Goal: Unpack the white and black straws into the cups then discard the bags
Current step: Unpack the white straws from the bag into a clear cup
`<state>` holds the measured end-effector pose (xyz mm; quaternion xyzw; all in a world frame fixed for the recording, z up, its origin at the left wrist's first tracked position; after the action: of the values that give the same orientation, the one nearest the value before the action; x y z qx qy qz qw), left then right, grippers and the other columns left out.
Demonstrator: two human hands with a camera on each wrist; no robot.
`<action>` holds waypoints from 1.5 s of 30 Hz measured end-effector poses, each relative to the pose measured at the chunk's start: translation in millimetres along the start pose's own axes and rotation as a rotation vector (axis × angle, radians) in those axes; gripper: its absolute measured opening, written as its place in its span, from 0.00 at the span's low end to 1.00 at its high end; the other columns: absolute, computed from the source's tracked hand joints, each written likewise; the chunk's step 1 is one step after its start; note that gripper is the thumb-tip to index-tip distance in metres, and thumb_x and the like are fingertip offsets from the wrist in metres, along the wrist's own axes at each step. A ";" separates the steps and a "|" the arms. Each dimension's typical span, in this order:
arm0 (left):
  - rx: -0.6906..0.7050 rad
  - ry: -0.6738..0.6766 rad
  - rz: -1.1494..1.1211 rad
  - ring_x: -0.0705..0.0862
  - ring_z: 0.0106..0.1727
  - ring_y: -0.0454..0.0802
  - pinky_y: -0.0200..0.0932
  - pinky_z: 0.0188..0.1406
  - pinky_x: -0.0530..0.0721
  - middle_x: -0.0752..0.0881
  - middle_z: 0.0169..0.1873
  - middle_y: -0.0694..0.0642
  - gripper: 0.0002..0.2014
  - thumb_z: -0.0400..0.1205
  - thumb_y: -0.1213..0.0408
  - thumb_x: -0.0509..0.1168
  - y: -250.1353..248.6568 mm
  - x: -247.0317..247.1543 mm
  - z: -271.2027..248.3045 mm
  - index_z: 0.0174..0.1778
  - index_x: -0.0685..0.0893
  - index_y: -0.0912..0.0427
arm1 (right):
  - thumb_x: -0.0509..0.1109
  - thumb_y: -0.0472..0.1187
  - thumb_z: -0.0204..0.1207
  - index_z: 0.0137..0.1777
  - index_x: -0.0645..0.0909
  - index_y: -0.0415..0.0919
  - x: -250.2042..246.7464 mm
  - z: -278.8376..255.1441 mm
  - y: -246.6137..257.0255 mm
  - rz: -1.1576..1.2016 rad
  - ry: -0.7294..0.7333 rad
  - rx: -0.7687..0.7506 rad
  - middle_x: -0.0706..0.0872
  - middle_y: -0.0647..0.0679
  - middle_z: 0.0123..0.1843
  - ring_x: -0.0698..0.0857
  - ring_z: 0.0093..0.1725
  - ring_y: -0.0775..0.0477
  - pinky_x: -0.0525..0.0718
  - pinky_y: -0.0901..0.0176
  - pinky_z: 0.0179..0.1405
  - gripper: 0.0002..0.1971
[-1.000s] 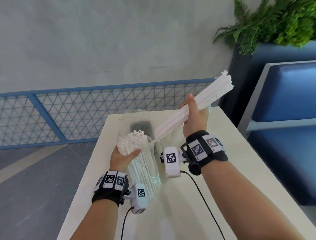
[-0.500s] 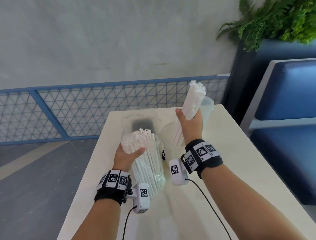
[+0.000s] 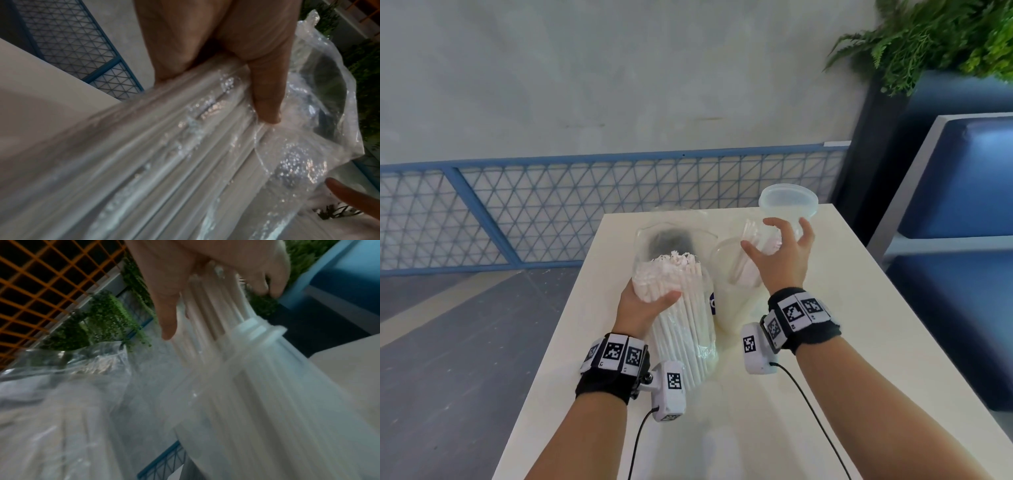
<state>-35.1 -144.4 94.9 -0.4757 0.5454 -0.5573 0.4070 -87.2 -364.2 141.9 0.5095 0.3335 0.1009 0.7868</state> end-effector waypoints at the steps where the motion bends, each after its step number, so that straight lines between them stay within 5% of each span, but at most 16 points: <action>1: 0.004 0.003 -0.004 0.85 0.58 0.52 0.50 0.62 0.81 0.87 0.53 0.56 0.23 0.66 0.76 0.77 0.2 0.1 -0.1 0.52 0.82 0.52 | 0.80 0.45 0.64 0.57 0.79 0.53 -0.4 1.8 -1.8 0.044 0.068 0.032 0.63 0.46 0.76 0.76 0.63 0.47 0.72 0.61 0.62 0.22; 3: 0.006 0.004 -0.015 0.86 0.57 0.51 0.49 0.60 0.81 0.88 0.51 0.55 0.23 0.66 0.77 0.77 0.7 0.6 0.2 0.51 0.82 0.53 | 0.78 0.39 0.66 0.52 0.79 0.46 0.5 4.9 -2.4 0.021 0.127 0.008 0.74 0.43 0.65 0.77 0.47 0.47 0.68 0.73 0.44 0.16; 5: 0.003 0.008 -0.018 0.86 0.57 0.51 0.49 0.60 0.81 0.88 0.52 0.55 0.24 0.65 0.76 0.78 1.9 0.2 1.3 0.53 0.82 0.54 | 0.74 0.33 0.69 0.44 0.77 0.44 3.2 7.1 0.0 0.008 0.121 -0.041 0.77 0.45 0.52 0.74 0.41 0.47 0.67 0.73 0.35 0.09; 10: 0.017 0.035 -0.041 0.86 0.57 0.49 0.46 0.59 0.82 0.88 0.53 0.57 0.26 0.64 0.76 0.79 3.1 -1.0 2.0 0.56 0.82 0.57 | 0.67 0.28 0.72 0.42 0.78 0.44 6.4 7.7 14.1 0.039 0.106 -0.189 0.79 0.48 0.47 0.75 0.42 0.47 0.68 0.71 0.42 0.09; 14: 0.031 0.034 -0.052 0.86 0.52 0.44 0.39 0.54 0.83 0.88 0.50 0.52 0.22 0.67 0.79 0.75 3.1 -1.0 3.3 0.51 0.82 0.53 | 0.74 0.34 0.68 0.51 0.82 0.47 5.7 7.5 23.2 -0.058 0.251 -0.268 0.75 0.47 0.61 0.77 0.59 0.44 0.71 0.62 0.59 0.13; 16: 0.038 0.038 -0.040 0.87 0.50 0.40 0.34 0.50 0.83 0.88 0.49 0.50 0.22 0.67 0.78 0.76 3.3 -1.3 4.1 0.50 0.81 0.51 | 0.77 0.40 0.67 0.56 0.81 0.46 0.9 1.2 28.6 -0.029 0.093 -0.367 0.74 0.46 0.64 0.75 0.61 0.49 0.70 0.62 0.64 0.17; 18: 0.040 0.050 -0.035 0.87 0.50 0.39 0.34 0.50 0.82 0.88 0.49 0.50 0.22 0.67 0.78 0.76 3.8 -1.9 5.0 0.50 0.82 0.51 | 0.74 0.38 0.71 0.52 0.82 0.41 -4.4 -14.5 40.9 0.122 -0.014 -0.507 0.78 0.49 0.56 0.77 0.52 0.57 0.72 0.74 0.57 0.11; 21: 0.045 0.065 -0.027 0.86 0.54 0.44 0.36 0.52 0.82 0.88 0.53 0.55 0.24 0.66 0.77 0.77 4.4 -2.8 5.7 0.55 0.81 0.55 | 0.71 0.33 0.74 0.49 0.83 0.38 4.5 -40.7 47.4 0.156 0.237 -0.608 0.85 0.50 0.46 0.81 0.43 0.62 0.76 0.79 0.48 0.05; 28: 0.041 0.123 0.015 0.86 0.52 0.47 0.29 0.41 0.83 0.87 0.50 0.53 0.26 0.65 0.80 0.76 0.7 -3.6 -2.2 0.59 0.80 0.63 | 0.77 0.39 0.69 0.64 0.80 0.42 25.1 -49.6 34.9 -0.018 0.574 -0.367 0.86 0.47 0.58 0.82 0.53 0.57 0.77 0.75 0.53 0.22; 31: 0.030 0.161 0.002 0.86 0.55 0.51 0.34 0.45 0.85 0.87 0.52 0.55 0.29 0.64 0.82 0.76 2.6 -6.6 -3.5 0.60 0.79 0.60 | 0.79 0.40 0.66 0.69 0.76 0.47 26.0 -51.6 38.4 -0.121 0.667 -0.372 0.85 0.46 0.58 0.81 0.56 0.50 0.81 0.62 0.59 0.30; 35: 0.041 0.171 0.005 0.85 0.57 0.49 0.37 0.48 0.85 0.86 0.54 0.55 0.35 0.58 0.79 0.80 4.7 -7.6 -3.0 0.60 0.78 0.56 | 0.79 0.41 0.66 0.72 0.73 0.50 30.0 -55.2 37.4 -0.175 0.683 -0.361 0.85 0.45 0.58 0.79 0.53 0.48 0.79 0.61 0.55 0.33; 41: 0.030 0.157 0.039 0.84 0.58 0.50 0.38 0.49 0.85 0.86 0.54 0.54 0.35 0.55 0.76 0.82 4.9 -7.1 -0.9 0.55 0.78 0.50 | 0.74 0.44 0.72 0.75 0.69 0.43 31.7 -55.2 39.3 -0.273 0.770 -0.272 0.79 0.44 0.68 0.75 0.69 0.45 0.72 0.60 0.66 0.32; 43: 0.022 0.147 0.040 0.84 0.59 0.53 0.40 0.50 0.85 0.86 0.53 0.54 0.34 0.58 0.79 0.81 4.7 -7.2 -1.0 0.55 0.79 0.51 | 0.73 0.45 0.73 0.76 0.68 0.44 35.3 -56.1 37.6 -0.270 0.762 -0.252 0.79 0.41 0.67 0.74 0.69 0.44 0.71 0.60 0.65 0.31; 45: 0.022 0.138 0.029 0.85 0.58 0.52 0.43 0.52 0.86 0.87 0.53 0.54 0.35 0.54 0.72 0.83 4.6 -7.0 -2.4 0.55 0.80 0.52 | 0.72 0.44 0.73 0.74 0.69 0.45 39.8 -59.2 34.4 -0.228 0.720 -0.242 0.81 0.40 0.59 0.74 0.67 0.44 0.73 0.58 0.65 0.30</action>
<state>-36.2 -137.4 89.8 -0.4238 0.5729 -0.5887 0.3817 -87.9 -285.1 139.7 0.3048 0.6281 0.2238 0.6801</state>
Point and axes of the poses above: each hand's wrist, its own z-axis towards the middle knuckle, its own x-axis out of the palm, y = z × x, the point moved 1 cm from there along z, towards the middle knuckle
